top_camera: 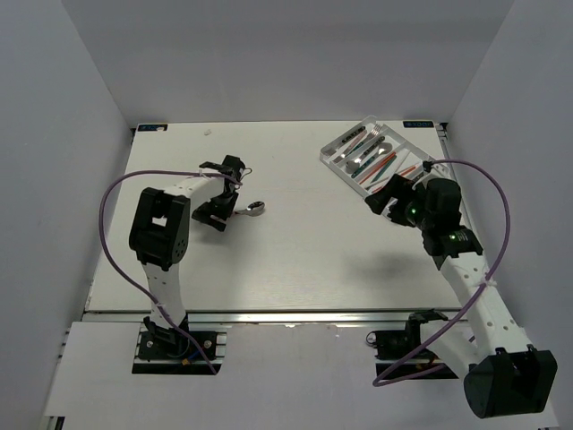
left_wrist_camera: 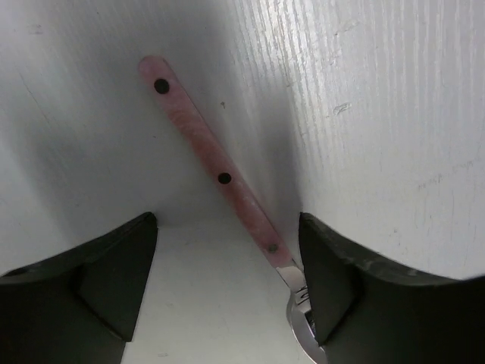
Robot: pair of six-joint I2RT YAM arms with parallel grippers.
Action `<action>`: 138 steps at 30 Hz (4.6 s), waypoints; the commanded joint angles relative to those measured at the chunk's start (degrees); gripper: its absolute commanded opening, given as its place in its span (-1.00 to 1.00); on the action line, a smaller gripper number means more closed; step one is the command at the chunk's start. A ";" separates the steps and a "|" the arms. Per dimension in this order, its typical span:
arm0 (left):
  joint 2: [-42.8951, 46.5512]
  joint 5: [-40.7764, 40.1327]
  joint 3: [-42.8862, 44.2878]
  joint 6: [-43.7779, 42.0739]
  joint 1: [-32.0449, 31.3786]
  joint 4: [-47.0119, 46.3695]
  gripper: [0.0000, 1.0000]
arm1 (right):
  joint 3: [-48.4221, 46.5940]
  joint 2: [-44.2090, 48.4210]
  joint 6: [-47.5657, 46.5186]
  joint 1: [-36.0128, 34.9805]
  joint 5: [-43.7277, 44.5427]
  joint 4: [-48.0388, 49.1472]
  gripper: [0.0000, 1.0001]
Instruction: Sort the eating utensils into containers
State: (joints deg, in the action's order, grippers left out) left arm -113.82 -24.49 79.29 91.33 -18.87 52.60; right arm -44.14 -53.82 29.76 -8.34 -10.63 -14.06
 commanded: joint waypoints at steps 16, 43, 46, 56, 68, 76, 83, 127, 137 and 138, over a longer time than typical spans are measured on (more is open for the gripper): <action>-2.73 10.69 -11.60 -4.13 0.15 -13.30 -1.00 | 4.76 6.54 -1.02 0.16 3.54 2.01 0.79; 31.55 44.96 -48.18 -48.61 -16.10 -95.92 -1.00 | -4.11 -16.05 13.22 -23.90 11.93 21.27 0.63; 31.91 45.50 -48.26 -48.79 -16.98 -97.33 -1.00 | -5.59 -18.59 12.96 -26.28 14.49 21.63 0.55; 30.76 46.73 -45.89 -49.58 -18.04 -95.67 -1.00 | -8.77 -24.84 12.52 -31.74 15.73 23.12 0.40; 31.64 48.22 -45.10 -49.58 -18.13 -95.67 -1.00 | -11.49 -27.02 10.94 -33.50 16.70 22.77 -0.23; 37.25 43.05 -39.06 -55.54 -18.13 -80.67 0.00 | -15.89 -29.15 8.74 -31.05 12.92 20.84 -1.00; 47.45 13.19 -25.17 -60.21 -18.13 -39.28 0.96 | -11.06 -22.29 10.15 -16.90 21.59 23.38 -1.00; 68.12 -2.58 -32.18 -71.03 -18.04 -24.12 0.96 | -60.44 -78.54 17.00 12.29 -2.29 25.85 -1.00; 68.56 -1.61 -32.35 -71.11 -18.04 -24.21 0.96 | -60.19 -77.93 16.21 11.85 1.84 21.89 -0.05; 68.64 -1.53 -32.27 -71.29 -18.04 -24.21 0.96 | -59.66 -77.14 16.12 11.94 2.19 21.71 0.14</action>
State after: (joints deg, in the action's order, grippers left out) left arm -46.28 -26.76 46.44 20.78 -36.88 28.34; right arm -102.02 -132.64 46.26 3.53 -10.31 8.01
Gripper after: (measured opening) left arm 0.978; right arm 0.537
